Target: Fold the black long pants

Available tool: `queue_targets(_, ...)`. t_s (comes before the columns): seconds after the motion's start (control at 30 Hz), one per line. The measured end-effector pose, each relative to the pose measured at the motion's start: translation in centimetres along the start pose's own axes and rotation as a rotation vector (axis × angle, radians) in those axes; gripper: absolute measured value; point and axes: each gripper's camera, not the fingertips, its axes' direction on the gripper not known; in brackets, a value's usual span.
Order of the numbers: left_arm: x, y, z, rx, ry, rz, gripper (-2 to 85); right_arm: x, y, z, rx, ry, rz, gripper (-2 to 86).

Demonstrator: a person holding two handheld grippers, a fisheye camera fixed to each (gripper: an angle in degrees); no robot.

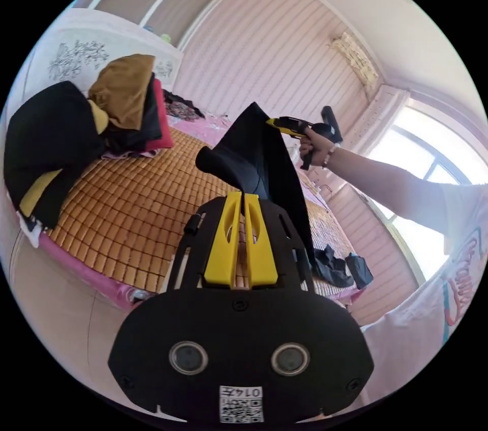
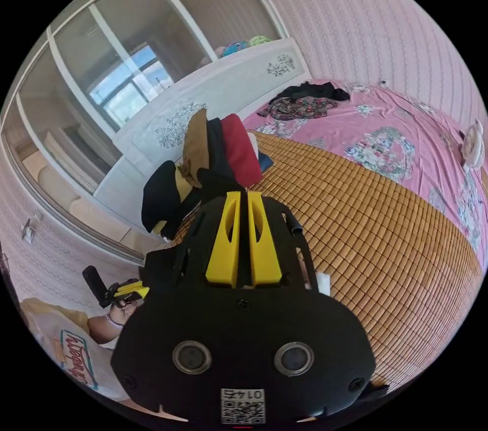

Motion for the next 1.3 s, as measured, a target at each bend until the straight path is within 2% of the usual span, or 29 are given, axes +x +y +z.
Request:
queue_targets(0.1,-6.0,0.6,-1.4,0.021,-0.2,-0.171,4.2,-3.4,-0.6,4.0,-0.028,0.025,0.012,6.7)
queue_targets(0.17,-10.4,2.4,-1.8,-0.032,-0.32,-0.308,6.2,-4.4,1.3,5.3,-0.009,-0.014,0.013,8.8)
queue_targets(0.27,-13.0,4.7,-2.6,-0.066,-0.341,-0.386,6.1,-4.5,6.9,5.5,-0.037,-0.056,-0.018,10.8)
queue_targets(0.4,-12.9,6.6,-3.0,-0.093,-0.305,-0.38,5.2,-1.5,19.6,1.8,-0.106,0.118,0.013,11.0)
queue_targets(0.6,-9.8,8.2,-0.6,-0.214,-0.232,-0.258,5.1,3.0,38.5,-7.6,-0.219,0.542,0.341,12.0)
queue_targets(0.73,-6.6,7.7,3.0,-0.31,-0.182,-0.149,5.3,4.2,46.5,-13.5,-0.125,0.684,0.605,13.5)
queue_targets(0.83,-3.6,6.8,6.5,-0.367,-0.146,-0.073,5.8,5.1,48.4,-14.9,-0.065,0.695,0.676,13.9)
queue_targets(0.97,0.6,6.3,12.5,-0.441,-0.134,0.021,6.3,6.8,48.2,-14.0,-0.094,0.702,0.657,12.7)
queue_targets(1.13,4.7,6.0,20.0,-0.574,-0.229,0.137,6.3,11.1,48.2,-10.5,-0.332,0.551,0.7,4.9)
queue_targets(1.2,5.8,6.1,22.6,-0.659,-0.289,0.212,6.2,11.3,48.4,-11.2,-0.304,0.515,0.68,3.1)
queue_targets(1.27,6.6,7.1,25.9,-0.822,-0.346,0.313,5.1,11.4,49.1,-12.2,-0.289,0.463,0.679,1.8)
queue_targets(1.3,7.2,7.3,26.0,-0.806,-0.312,0.375,4.5,10.7,49.3,-13.6,-0.24,0.484,0.649,1.4)
